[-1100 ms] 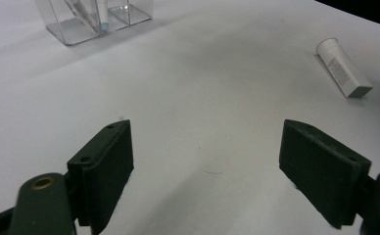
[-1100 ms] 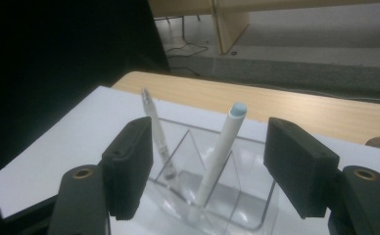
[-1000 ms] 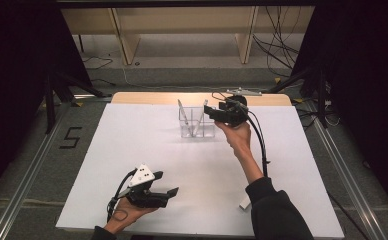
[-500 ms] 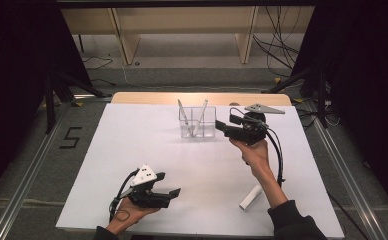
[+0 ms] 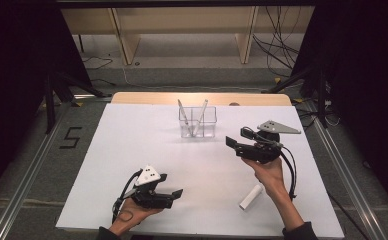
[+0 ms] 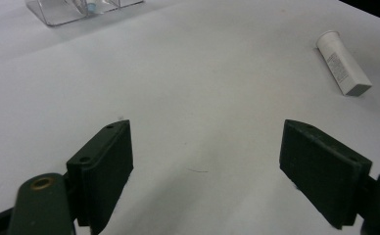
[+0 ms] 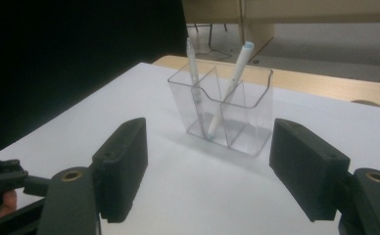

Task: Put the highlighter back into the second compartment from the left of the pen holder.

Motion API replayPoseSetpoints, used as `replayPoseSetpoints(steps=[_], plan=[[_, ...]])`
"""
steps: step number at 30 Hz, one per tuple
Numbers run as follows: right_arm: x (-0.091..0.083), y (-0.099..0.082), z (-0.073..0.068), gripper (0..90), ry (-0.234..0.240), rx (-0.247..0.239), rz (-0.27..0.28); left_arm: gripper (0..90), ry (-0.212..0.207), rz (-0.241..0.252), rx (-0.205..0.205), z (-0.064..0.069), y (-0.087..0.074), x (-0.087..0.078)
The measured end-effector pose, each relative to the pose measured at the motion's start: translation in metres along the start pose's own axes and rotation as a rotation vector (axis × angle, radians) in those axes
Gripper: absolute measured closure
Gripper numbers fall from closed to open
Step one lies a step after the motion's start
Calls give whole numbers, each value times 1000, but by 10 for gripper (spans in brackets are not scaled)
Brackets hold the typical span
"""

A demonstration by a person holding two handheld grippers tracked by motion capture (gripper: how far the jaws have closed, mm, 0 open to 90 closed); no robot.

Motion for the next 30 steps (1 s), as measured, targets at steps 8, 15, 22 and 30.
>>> replayPoseSetpoints(steps=[8, 15, 22, 30], plan=[[-23, -25, 7, 309, -4, 38, 19, 198, 0, -2, -22, 0, 3, 3], [-36, -39, 9, 304, -24, 33, 13, 197, 3, -9, -21, 2, 5, 6], [-49, -51, 9, 303, -33, 29, 34, 197, -7, -15, -14, 7, 9, 13], [-58, -65, 7, 301, -33, 27, 52, 198, -14, -21, -3, 13, 14, 20]])
Point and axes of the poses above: each handheld gripper's, and its own axes: x roughly forward along the jaws, y roughly out of its top, z roughly to its right, the point moved 1 cm from there along x, roughly forward along the jaws, and after that the axes turned 2 degrees about -x, right-handed, at the moved point
